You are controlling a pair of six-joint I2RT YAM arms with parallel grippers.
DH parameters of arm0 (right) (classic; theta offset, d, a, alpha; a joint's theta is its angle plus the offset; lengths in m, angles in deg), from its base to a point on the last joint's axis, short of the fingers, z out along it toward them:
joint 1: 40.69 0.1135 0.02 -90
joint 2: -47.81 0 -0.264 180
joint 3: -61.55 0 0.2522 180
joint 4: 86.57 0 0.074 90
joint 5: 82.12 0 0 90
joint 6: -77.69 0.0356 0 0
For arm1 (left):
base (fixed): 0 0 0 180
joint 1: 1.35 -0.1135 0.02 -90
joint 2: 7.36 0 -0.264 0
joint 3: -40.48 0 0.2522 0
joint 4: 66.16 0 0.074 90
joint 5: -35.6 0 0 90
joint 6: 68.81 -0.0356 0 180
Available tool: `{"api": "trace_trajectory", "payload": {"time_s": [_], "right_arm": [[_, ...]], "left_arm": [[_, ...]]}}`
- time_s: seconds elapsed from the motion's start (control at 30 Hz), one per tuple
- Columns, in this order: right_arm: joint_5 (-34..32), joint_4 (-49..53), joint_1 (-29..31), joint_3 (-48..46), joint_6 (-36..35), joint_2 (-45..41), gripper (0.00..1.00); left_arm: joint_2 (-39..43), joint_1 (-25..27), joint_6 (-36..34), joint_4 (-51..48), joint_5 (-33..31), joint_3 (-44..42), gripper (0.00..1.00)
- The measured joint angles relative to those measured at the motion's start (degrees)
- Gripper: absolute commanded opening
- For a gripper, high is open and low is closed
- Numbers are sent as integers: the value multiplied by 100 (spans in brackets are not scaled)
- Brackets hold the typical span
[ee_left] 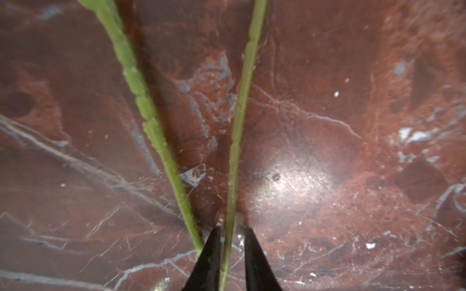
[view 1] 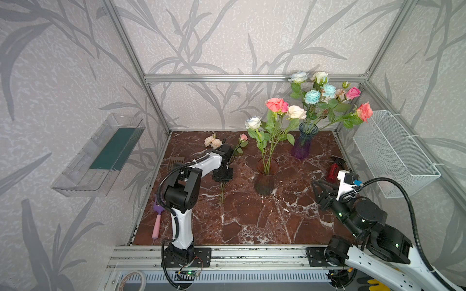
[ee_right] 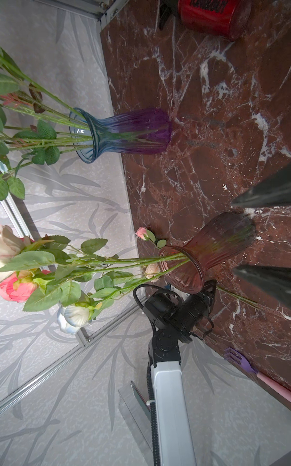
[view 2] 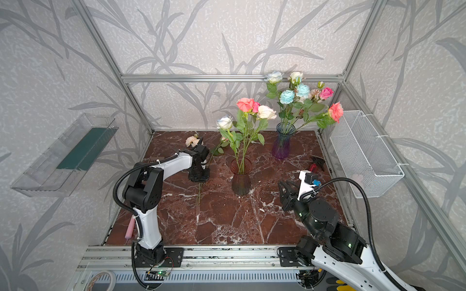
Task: Arrange the flowers into the vase
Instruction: 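Close the left gripper on the pink rose stem on the table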
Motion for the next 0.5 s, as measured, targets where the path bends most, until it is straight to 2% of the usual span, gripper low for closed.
{"api": "trace_trajectory", "payload": {"time_s": [0.1, 0.3, 0.5], "right_arm": [[28, 2, 0, 0, 24, 0, 38], [35, 7, 0, 7, 105, 2, 38], [76, 24, 0, 35, 127, 83, 38]], "left_arm": [[-9, 28, -26, -4, 2, 2, 15], [-9, 105, -94, -37, -22, 2, 2], [66, 157, -96, -63, -17, 0, 0]]}}
